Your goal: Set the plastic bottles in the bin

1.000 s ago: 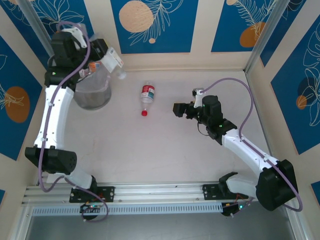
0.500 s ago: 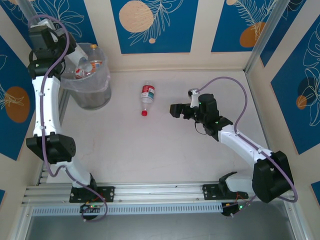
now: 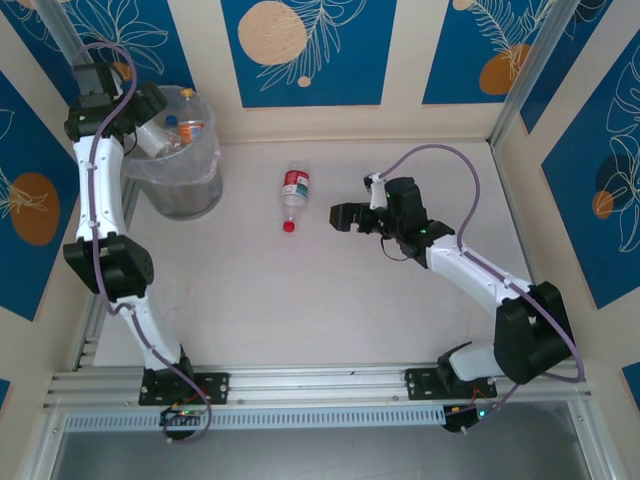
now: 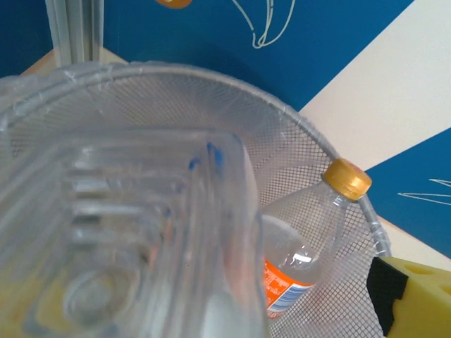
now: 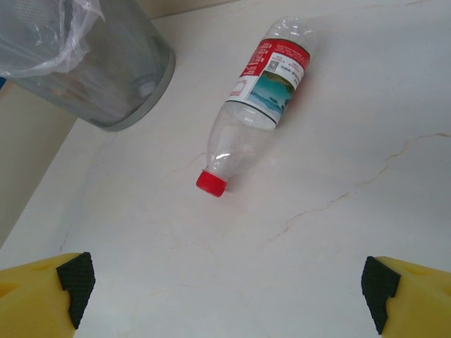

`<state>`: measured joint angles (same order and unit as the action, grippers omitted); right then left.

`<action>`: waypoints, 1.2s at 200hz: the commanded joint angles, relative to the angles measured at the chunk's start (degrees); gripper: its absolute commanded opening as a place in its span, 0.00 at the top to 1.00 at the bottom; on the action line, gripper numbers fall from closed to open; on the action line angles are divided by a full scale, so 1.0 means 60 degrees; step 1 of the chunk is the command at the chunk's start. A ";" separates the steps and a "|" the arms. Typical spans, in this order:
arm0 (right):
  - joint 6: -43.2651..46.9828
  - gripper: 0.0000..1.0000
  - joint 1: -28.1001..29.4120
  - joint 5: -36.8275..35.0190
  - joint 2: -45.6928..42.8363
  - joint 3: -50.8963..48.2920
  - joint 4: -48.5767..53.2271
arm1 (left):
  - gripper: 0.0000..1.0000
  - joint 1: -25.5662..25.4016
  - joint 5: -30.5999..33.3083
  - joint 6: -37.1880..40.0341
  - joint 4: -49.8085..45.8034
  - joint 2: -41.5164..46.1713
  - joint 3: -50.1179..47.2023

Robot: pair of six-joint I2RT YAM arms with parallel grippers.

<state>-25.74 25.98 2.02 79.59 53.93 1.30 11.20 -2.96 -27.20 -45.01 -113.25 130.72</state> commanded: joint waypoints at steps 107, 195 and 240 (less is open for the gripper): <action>-0.1998 0.01 0.2123 -0.2482 0.3338 0.2497 0.1061 | 0.01 0.0090 0.2880 0.0066 -0.0778 0.2301 -0.0718; -0.2304 0.14 0.2951 -0.4613 0.7157 0.5305 0.0748 | 0.01 0.0039 0.0963 -0.0593 0.0288 0.3168 -0.3143; -0.2092 0.36 0.2919 -0.4850 0.8374 0.6696 0.0955 | 0.01 -0.0528 -0.0227 -0.0714 0.0745 0.3476 -0.4235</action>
<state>-38.63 43.59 -24.10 127.74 90.54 6.79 10.61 0.40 -30.59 -42.72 -94.15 108.97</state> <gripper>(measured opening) 0.713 0.990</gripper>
